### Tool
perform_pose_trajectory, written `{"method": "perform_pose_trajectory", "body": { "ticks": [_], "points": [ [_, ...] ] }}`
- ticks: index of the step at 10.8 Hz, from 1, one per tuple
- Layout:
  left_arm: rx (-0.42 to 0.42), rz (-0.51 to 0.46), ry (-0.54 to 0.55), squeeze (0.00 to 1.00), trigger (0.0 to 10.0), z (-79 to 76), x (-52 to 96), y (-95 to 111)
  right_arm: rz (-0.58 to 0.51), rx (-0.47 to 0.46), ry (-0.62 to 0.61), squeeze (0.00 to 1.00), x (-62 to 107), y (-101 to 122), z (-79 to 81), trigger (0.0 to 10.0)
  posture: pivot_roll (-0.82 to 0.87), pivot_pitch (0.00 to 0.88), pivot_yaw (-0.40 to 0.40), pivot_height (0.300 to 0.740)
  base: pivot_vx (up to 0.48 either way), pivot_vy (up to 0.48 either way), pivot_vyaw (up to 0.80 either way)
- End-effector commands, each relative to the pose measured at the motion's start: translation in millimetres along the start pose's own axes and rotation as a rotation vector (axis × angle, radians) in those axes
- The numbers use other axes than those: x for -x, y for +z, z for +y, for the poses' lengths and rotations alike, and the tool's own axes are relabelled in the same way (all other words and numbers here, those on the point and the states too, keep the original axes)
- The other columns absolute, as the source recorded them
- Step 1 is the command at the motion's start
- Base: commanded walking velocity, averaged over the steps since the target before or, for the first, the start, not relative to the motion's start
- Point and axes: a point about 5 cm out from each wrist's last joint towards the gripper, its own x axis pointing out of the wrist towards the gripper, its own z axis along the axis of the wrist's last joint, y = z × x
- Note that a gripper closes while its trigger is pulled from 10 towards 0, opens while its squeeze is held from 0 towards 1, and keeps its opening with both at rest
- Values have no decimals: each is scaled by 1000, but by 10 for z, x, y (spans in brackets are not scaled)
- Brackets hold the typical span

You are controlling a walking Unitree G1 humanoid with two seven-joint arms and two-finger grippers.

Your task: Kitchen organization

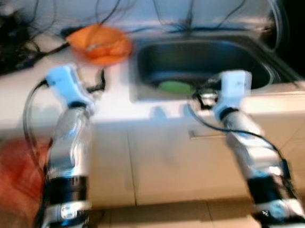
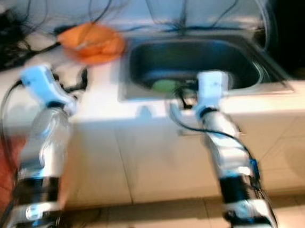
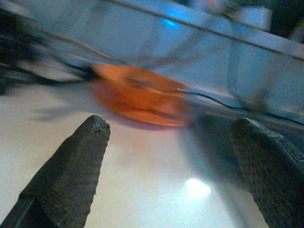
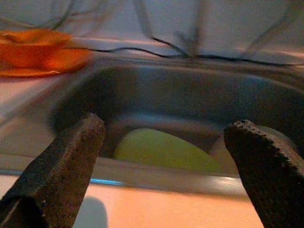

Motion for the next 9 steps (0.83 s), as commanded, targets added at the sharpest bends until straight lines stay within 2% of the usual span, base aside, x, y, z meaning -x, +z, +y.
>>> {"method": "perform_pose_trajectory", "body": {
  "ticks": [1, 9],
  "points": [
    [-1, 9, -4, 0, 10000, -9, -9, -7, 9, -9, -1, 0, 31, -42, 10, 10000, 103, 65, -29, 740, 472, 0, 0],
    [10, 12, -2, 0, 10000, -14, -11, -24, -3, -6, -7, 0, 28, -24, 13, 10000, 103, 60, -30, 740, 446, 0, 0]
  ]
}}
